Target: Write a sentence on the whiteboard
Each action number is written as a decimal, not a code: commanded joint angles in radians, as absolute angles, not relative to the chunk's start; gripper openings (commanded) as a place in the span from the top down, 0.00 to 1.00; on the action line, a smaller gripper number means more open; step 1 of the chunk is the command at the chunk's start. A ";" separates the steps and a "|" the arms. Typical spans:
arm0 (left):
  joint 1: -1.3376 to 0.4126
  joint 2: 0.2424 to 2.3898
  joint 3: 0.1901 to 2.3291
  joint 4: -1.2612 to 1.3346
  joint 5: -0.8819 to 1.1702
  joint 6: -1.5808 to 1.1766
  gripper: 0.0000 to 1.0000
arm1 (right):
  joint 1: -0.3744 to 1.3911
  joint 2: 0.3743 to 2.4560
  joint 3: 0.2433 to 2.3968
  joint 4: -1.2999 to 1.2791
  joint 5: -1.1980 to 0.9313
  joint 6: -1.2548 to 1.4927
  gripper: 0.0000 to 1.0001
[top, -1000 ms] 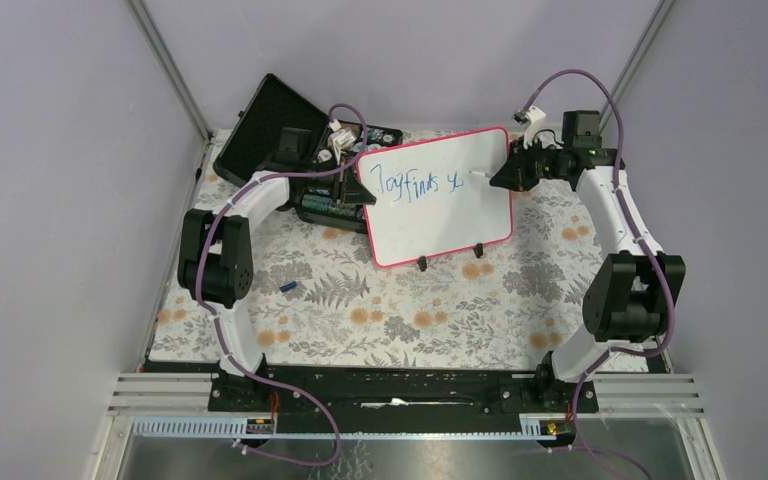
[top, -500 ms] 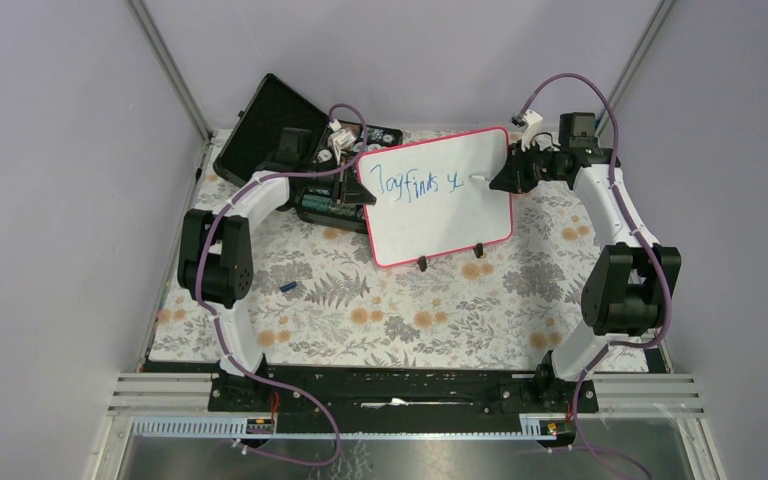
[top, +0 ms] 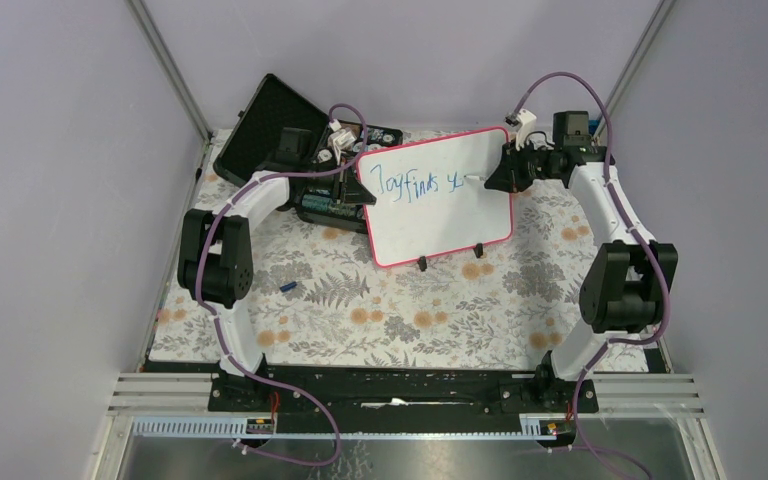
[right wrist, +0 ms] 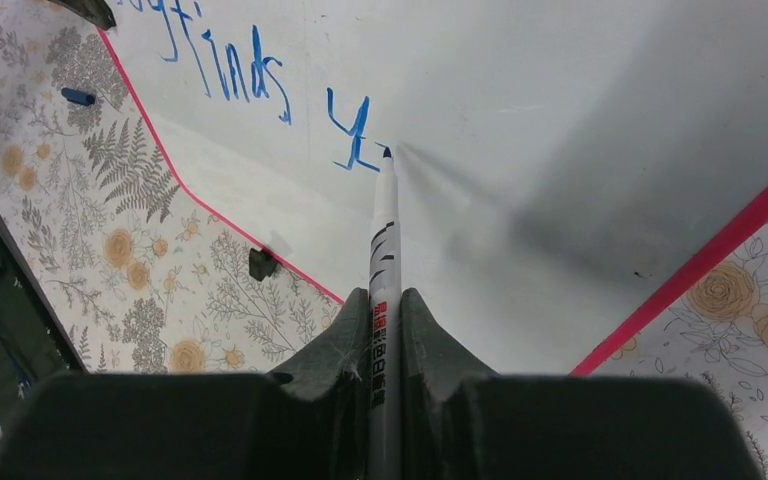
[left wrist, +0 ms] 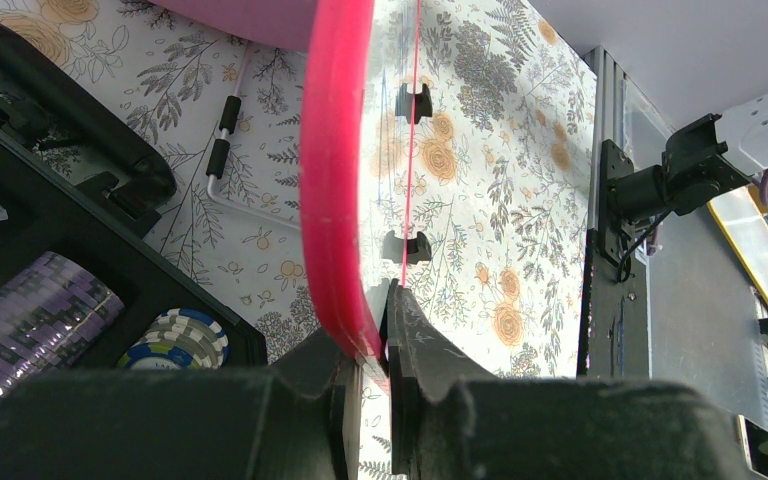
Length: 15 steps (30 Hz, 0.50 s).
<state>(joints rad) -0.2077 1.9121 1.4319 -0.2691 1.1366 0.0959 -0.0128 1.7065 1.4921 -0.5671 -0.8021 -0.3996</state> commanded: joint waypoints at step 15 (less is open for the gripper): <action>-0.227 1.915 1.430 -0.295 1.031 0.209 1.00 | -0.005 1.732 1.541 -0.549 -0.736 -0.389 1.00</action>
<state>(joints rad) -0.2077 1.9121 1.4319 -0.2691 1.1366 0.0956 -0.0109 1.7313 1.5070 -0.5663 -0.7769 -0.3916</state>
